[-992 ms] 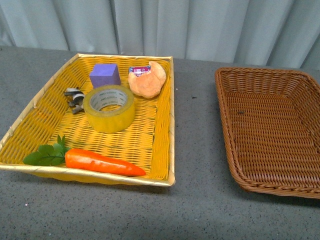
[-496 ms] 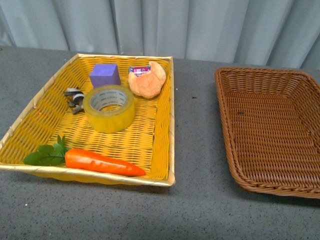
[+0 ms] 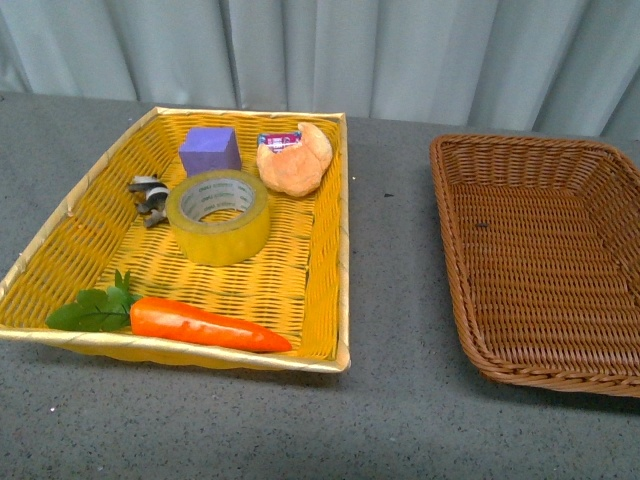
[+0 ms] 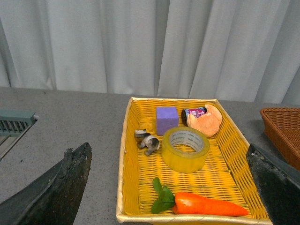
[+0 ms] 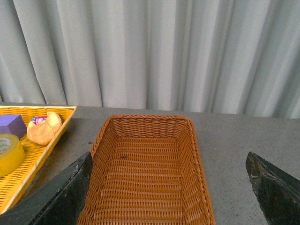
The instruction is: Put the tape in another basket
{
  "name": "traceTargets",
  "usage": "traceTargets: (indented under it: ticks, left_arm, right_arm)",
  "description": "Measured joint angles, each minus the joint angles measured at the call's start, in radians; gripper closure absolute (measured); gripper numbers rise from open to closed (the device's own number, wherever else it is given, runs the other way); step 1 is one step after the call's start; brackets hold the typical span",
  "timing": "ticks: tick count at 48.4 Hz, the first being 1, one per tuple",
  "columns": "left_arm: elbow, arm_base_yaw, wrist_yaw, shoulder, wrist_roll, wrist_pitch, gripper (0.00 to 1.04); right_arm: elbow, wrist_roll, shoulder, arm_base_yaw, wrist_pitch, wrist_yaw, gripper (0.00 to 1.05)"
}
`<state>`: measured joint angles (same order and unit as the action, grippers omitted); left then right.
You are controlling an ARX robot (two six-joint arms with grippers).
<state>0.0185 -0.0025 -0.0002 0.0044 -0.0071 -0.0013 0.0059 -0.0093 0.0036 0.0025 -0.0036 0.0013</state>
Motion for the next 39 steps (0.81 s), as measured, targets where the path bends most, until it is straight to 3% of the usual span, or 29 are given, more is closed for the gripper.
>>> traceTargets:
  ticks: [5, 9, 12, 28, 39]
  left_arm:
    - [0.000, 0.000, 0.000, 0.000, 0.000, 0.000, 0.06]
    - [0.053, -0.075, -0.277, 0.110, -0.110, -0.134, 0.06]
    - [0.067, -0.079, -0.339, 0.213, -0.165, -0.119, 0.06]
    - [0.317, -0.023, -0.149, 0.947, -0.230, 0.264, 0.06]
    - [0.619, -0.011, -0.105, 1.456, -0.273, 0.179, 0.06]
  right_arm:
    - [0.000, 0.000, 0.000, 0.000, 0.000, 0.000, 0.09]
    - [0.000, 0.000, 0.000, 0.000, 0.000, 0.000, 0.09]
    - [0.000, 0.000, 0.000, 0.000, 0.000, 0.000, 0.09]
    - [0.000, 0.000, 0.000, 0.000, 0.000, -0.002, 0.09]
    - [0.000, 0.000, 0.000, 0.000, 0.000, -0.002, 0.09]
